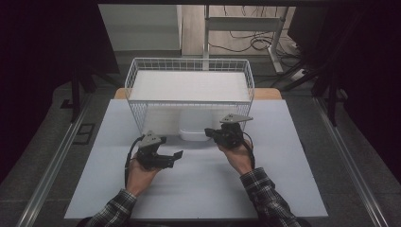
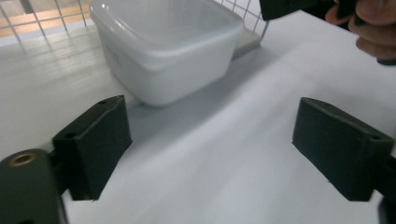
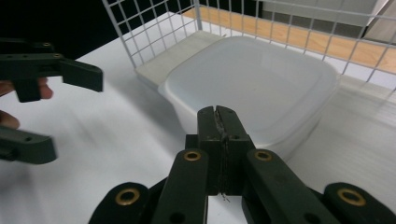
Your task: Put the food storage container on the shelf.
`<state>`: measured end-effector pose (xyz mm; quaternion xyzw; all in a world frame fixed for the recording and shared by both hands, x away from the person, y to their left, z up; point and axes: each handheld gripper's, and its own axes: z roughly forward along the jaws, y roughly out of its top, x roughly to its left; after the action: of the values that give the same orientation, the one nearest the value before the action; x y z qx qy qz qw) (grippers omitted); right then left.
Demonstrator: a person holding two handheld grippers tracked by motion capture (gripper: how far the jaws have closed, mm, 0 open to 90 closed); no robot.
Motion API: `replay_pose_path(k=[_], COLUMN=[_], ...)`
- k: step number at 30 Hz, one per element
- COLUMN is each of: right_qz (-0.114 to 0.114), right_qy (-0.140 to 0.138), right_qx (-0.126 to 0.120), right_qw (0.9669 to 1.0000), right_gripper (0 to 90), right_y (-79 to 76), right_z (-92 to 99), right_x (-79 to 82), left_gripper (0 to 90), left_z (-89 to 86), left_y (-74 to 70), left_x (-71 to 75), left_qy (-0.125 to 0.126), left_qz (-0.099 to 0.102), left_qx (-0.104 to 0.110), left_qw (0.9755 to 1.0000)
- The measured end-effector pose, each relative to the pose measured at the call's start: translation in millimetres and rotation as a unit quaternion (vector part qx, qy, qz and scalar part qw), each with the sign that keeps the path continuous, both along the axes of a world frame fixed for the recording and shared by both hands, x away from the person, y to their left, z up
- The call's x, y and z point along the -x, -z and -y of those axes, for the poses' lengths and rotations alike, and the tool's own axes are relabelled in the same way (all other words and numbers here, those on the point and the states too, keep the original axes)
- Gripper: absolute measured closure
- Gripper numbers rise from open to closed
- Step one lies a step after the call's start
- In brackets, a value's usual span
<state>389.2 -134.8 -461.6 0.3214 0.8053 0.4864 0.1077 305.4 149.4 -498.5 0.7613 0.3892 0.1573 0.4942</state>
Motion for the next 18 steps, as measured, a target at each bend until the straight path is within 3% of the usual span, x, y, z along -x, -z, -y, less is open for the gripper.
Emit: replay_pose_path(k=[4, 6, 13, 18], right_qz=[0.003, 0.003, 0.006, 0.003], right_qy=[-0.009, -0.015, -0.032, -0.033], right_qx=[0.016, 0.022, 0.059, 0.081], right_qw=[0.9998, 0.9996, 0.9977, 0.9962], right_gripper=[88.8, 88.7, 88.4, 88.5], right_y=[4.6, 7.4, 23.0, 35.7], right_z=[-4.3, -7.6, -23.5, -31.4], right_x=[5.1, 7.1, 9.8, 6.9], left_gripper=[6.4, 5.7, 4.2, 3.5], left_z=[-5.4, -12.3, -23.2, -22.1], left_y=[1.9, 4.6, 12.9, 15.7], left_x=[15.7, 30.6, 52.9, 63.2], left_qy=[-0.002, -0.01, -0.013, -0.006], left_qz=[0.011, 0.024, 0.031, 0.035], left_qx=[-0.002, -0.006, -0.011, -0.039], left_qw=[0.9999, 0.9996, 0.9994, 0.9986])
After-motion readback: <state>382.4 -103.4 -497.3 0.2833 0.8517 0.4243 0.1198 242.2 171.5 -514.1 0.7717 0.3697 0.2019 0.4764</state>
